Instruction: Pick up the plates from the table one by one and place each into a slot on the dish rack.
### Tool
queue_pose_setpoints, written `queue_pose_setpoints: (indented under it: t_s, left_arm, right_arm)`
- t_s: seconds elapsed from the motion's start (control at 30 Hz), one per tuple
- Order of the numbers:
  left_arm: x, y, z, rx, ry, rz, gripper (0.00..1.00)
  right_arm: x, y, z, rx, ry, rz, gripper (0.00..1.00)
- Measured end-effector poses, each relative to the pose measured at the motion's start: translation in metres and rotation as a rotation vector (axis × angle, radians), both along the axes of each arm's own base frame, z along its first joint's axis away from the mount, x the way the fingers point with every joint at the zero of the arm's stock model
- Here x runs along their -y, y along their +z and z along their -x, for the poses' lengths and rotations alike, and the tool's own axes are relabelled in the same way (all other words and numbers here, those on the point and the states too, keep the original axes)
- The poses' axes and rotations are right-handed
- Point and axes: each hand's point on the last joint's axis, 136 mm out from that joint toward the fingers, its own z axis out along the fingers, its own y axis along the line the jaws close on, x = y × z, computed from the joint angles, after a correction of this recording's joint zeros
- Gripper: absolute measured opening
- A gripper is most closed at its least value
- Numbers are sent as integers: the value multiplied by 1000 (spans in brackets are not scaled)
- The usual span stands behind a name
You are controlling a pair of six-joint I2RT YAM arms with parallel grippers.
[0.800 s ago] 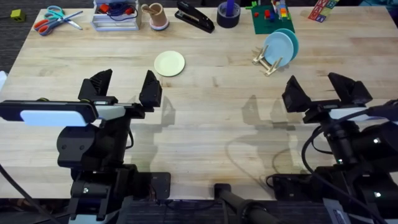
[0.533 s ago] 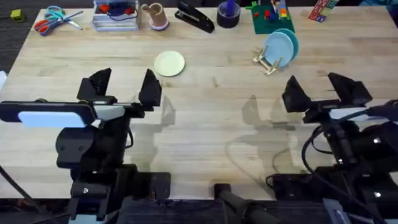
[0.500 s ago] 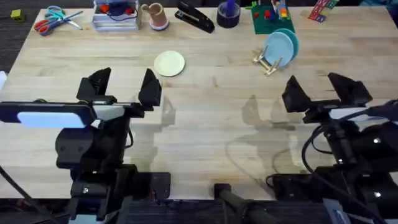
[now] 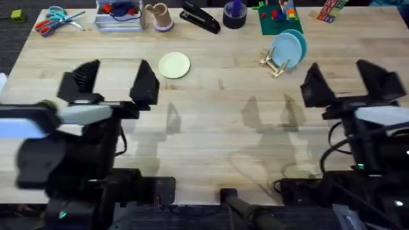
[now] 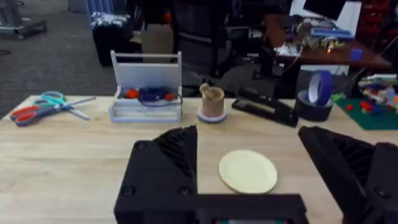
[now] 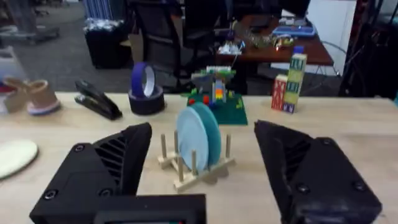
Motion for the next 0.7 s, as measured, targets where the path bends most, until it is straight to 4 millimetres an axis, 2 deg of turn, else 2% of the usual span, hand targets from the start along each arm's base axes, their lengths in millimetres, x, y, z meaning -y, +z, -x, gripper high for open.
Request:
queue_pose_setpoints:
  t_s: [0.17, 0.2, 0.27, 0.53, 0.7]
  left_arm:
    - [-1, 34, 5, 17, 3, 9, 992]
    - [-1, 43, 0, -39, 3, 14, 993]
    - [-1, 45, -5, -95, 4, 15, 993]
    - [-1, 48, -31, -412, 8, 14, 993]
    - [-1, 49, -53, -608, 10, 13, 993]
  right_arm:
    - [0, 38, 0, 12, 0, -5, 995]
    - [0, 55, -7, -31, 0, -7, 995]
    - [0, 64, -15, -77, 0, -7, 995]
    - [0, 89, -57, -335, -1, -10, 995]
    - [0, 89, -84, -516, -2, -9, 995]
